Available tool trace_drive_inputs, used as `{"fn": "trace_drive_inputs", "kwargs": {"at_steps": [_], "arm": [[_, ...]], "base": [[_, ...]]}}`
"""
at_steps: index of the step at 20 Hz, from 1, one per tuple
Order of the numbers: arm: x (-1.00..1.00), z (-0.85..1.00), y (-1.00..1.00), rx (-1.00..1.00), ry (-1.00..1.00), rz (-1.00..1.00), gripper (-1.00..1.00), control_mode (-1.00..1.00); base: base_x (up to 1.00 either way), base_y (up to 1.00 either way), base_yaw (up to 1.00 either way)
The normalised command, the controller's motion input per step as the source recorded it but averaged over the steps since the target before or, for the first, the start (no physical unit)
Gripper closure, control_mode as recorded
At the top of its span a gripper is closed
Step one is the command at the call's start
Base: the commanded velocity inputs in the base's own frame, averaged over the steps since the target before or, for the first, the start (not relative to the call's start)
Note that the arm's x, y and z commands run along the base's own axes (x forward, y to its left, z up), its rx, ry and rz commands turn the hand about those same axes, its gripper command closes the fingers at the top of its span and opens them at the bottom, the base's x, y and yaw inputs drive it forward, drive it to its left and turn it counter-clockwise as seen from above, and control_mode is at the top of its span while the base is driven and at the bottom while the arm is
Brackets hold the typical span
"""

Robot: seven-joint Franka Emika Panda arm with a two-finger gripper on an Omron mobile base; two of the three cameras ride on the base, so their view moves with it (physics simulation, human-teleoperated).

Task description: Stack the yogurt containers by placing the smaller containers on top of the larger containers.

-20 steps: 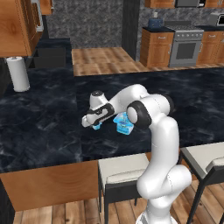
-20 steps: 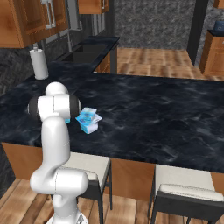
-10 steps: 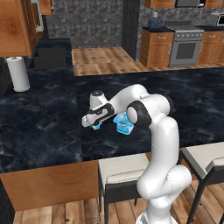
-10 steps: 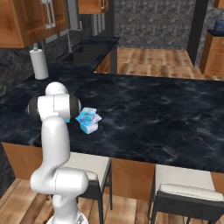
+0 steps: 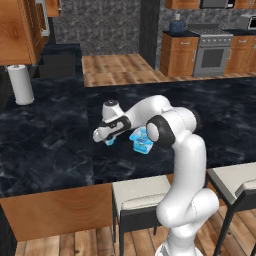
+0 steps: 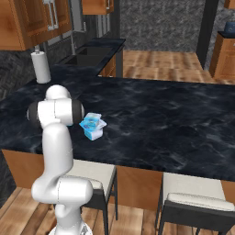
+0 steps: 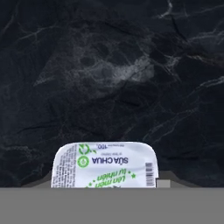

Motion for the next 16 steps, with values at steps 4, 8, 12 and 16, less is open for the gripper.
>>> {"fn": "trace_drive_inputs", "kwargs": {"at_steps": [4, 8, 12, 16], "arm": [[0.00, 0.53, 0.00, 0.00, 0.00, 0.00, 1.00, -1.00], [0.00, 0.60, 0.00, 0.00, 0.00, 0.00, 1.00, -1.00], [0.00, 0.54, 0.00, -0.01, 0.00, -0.01, 1.00, -1.00], [-0.01, 0.58, 0.00, 0.00, 0.00, -0.02, 1.00, -1.00]], "base": [[0.00, 0.00, 0.00], [0.00, 0.00, 0.00], [0.00, 0.00, 0.00], [0.00, 0.00, 0.00]]}}
